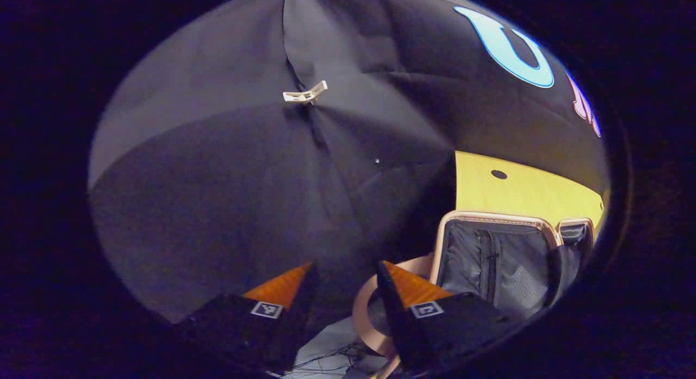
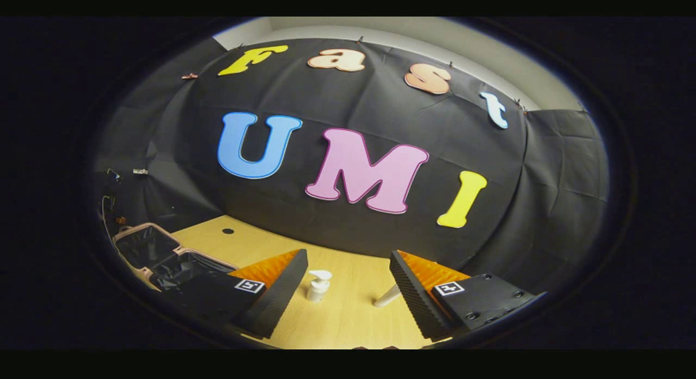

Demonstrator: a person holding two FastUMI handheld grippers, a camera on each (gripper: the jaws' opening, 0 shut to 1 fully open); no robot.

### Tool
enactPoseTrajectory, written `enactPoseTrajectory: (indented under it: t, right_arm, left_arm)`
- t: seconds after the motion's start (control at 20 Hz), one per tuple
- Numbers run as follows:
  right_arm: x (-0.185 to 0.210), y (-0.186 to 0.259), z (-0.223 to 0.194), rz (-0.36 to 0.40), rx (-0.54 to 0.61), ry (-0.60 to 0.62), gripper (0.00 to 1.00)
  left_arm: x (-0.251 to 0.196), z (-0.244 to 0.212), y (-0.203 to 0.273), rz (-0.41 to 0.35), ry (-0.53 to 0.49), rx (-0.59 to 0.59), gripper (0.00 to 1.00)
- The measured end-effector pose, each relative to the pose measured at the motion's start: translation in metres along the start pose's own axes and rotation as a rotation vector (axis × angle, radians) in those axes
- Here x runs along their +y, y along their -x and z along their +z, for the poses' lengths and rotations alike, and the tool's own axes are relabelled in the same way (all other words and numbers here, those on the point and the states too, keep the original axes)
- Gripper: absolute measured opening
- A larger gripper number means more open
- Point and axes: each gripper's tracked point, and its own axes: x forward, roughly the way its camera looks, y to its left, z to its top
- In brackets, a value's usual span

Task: First open the suitcase, pack the skin care products into it, and then close the suitcase.

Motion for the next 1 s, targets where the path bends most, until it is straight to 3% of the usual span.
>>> enactPoseTrajectory:
  t: [0.05,0.1,0.35,0.6,0.75,0.9,1.0]
  right_arm:
    - [0.000,0.000,-0.001,-0.004,0.002,-0.003,0.96]
    - [-0.001,0.001,-0.005,-0.006,0.008,-0.007,0.96]
    - [-0.009,0.010,-0.020,-0.001,-0.001,-0.014,0.96]
    - [-0.028,0.003,-0.036,0.032,-0.017,-0.033,0.96]
    - [-0.054,-0.002,-0.044,0.010,-0.031,-0.050,0.97]
    - [-0.073,-0.010,-0.065,0.012,-0.013,-0.045,0.95]
    - [-0.086,-0.018,-0.076,0.007,-0.008,-0.039,0.96]
  left_arm:
    - [0.000,0.013,0.010,0.003,-0.014,-0.043,0.93]
    - [-0.003,0.025,0.023,0.003,-0.041,-0.085,0.97]
    - [-0.070,0.094,0.112,-0.090,-0.206,-0.318,0.98]
    - [-0.208,0.121,0.211,-0.315,-0.193,-0.432,0.97]
    - [-0.271,0.131,0.260,-0.372,-0.223,-0.497,0.97]
    - [-0.363,0.122,0.307,-0.512,-0.189,-0.495,0.97]
    - [-0.414,0.112,0.316,-0.560,-0.200,-0.474,0.97]
